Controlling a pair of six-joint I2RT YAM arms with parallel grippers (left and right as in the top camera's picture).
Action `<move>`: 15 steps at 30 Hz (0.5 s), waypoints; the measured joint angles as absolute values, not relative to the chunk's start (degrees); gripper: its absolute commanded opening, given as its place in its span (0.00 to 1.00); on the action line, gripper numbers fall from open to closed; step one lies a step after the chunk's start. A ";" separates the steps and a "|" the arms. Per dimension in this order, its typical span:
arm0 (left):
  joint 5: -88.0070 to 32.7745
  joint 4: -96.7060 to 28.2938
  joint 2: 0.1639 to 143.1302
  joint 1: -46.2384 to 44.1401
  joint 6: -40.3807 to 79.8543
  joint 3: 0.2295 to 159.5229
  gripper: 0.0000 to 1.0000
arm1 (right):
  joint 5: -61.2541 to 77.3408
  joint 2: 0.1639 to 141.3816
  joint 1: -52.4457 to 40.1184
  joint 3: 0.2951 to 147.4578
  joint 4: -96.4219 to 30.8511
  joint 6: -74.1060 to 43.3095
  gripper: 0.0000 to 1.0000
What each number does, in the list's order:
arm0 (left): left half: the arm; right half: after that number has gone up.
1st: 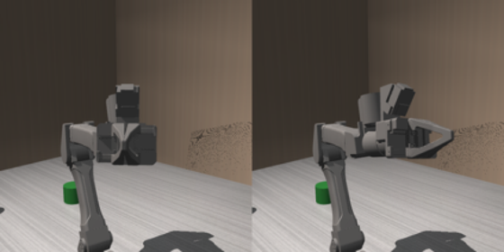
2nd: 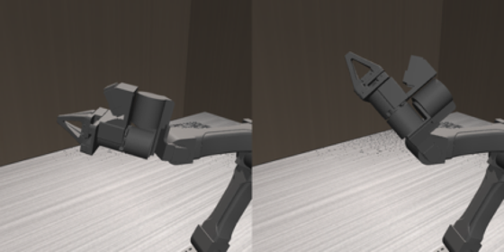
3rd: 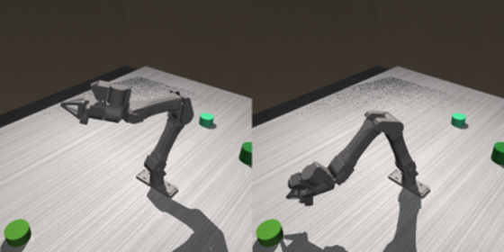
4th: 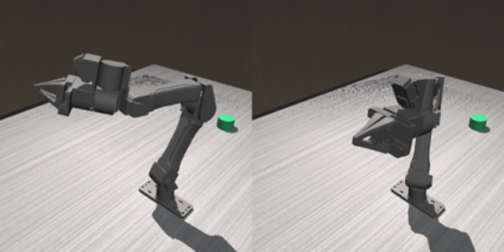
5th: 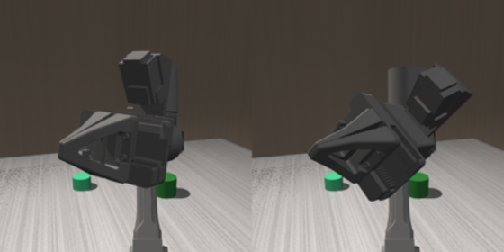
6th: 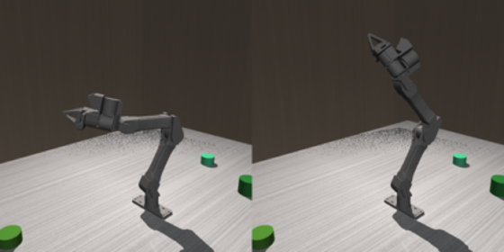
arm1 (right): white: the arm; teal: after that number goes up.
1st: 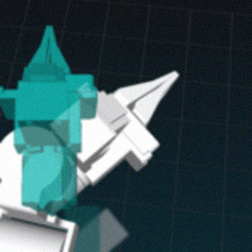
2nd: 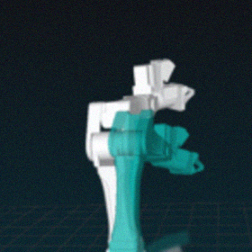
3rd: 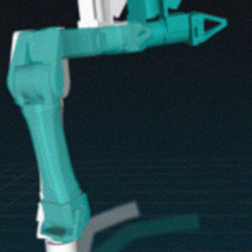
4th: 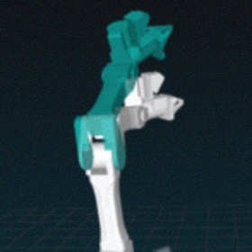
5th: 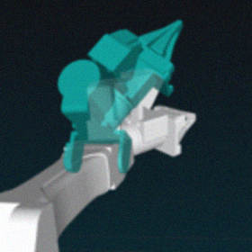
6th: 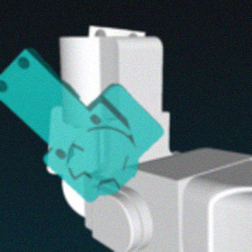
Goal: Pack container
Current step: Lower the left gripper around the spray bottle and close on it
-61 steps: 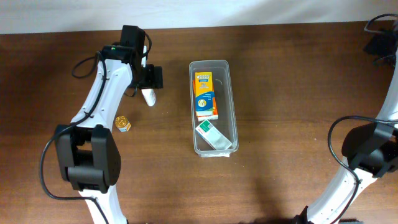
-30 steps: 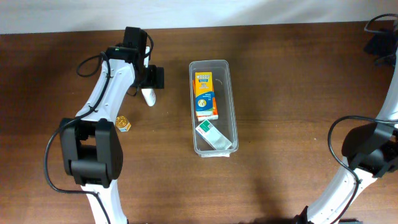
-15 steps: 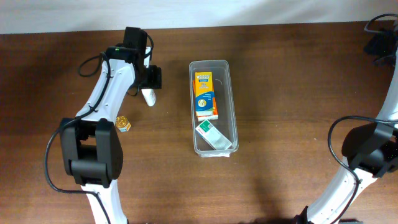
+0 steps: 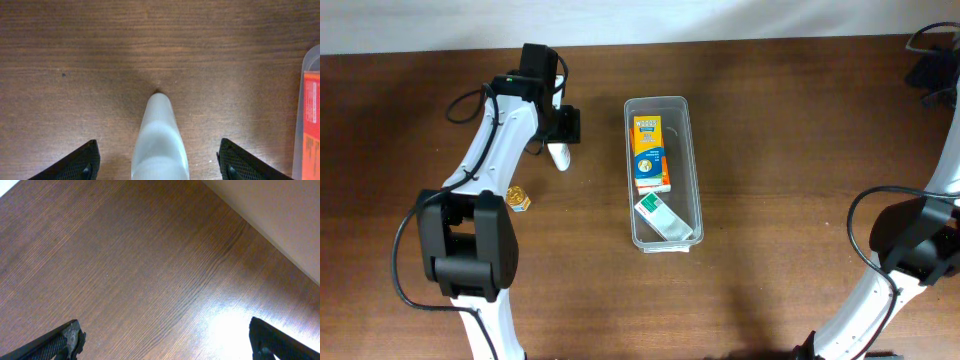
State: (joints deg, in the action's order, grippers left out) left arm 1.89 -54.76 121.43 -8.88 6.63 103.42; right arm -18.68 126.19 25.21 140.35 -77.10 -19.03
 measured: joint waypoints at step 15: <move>1.89 -56.16 121.43 -8.88 6.61 103.42 0.63 | -18.65 126.19 25.21 140.35 -77.10 -19.03 0.98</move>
State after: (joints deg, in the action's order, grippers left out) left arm 1.89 -56.16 121.43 -8.88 6.61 103.42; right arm -18.65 126.19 25.21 140.35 -77.10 -19.03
